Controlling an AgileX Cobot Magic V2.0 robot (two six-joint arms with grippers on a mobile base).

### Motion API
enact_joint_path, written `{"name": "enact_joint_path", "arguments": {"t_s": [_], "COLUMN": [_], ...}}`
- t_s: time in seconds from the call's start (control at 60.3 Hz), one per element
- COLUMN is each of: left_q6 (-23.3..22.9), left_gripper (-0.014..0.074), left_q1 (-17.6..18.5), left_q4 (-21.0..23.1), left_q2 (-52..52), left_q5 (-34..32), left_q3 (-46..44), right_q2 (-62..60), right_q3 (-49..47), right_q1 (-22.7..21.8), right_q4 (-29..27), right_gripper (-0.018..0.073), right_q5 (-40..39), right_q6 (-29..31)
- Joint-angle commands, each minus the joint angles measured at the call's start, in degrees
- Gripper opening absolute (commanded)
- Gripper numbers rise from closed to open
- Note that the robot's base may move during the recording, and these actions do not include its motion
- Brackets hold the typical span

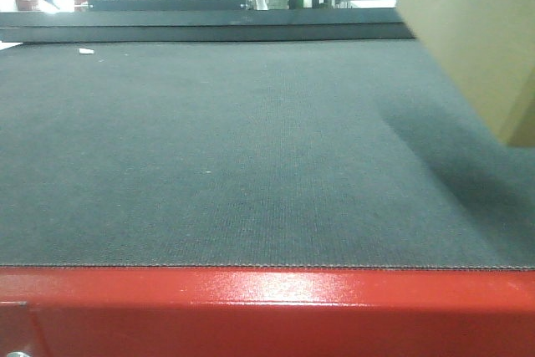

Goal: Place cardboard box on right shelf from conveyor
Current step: 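Lower the right gripper over the tan box and grip it, then lift the tan box off the conveyor with the right gripper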

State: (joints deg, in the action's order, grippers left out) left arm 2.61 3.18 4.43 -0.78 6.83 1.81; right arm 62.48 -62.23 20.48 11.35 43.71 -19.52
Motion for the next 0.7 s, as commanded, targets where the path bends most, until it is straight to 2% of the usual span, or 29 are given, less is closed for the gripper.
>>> {"name": "enact_joint_path", "arguments": {"t_s": [0.0, 0.265, 0.68], "left_q6": [0.02, 0.02, 0.02], "left_gripper": [-0.0116, -0.0116, -0.0116], "left_q1": [0.46, 0.46, 0.46], "left_q4": [0.34, 0.34, 0.34], "left_q2": [-0.76, -0.76, -0.76], "left_q5": [-4.93, -4.93, -4.93], "left_q3": [0.48, 0.48, 0.48], "right_q2": [-7.23, -23.2, -47.41], "right_q3": [3.19, 12.6, 23.9], "right_q1": [-0.34, -0.29, -0.29], "right_q4": [0.86, 0.86, 0.86], "right_gripper": [0.006, 0.006, 0.006], "right_q5": [-8.07, -10.81, -21.35], "right_q6": [2.1, 2.31, 2.31]}}
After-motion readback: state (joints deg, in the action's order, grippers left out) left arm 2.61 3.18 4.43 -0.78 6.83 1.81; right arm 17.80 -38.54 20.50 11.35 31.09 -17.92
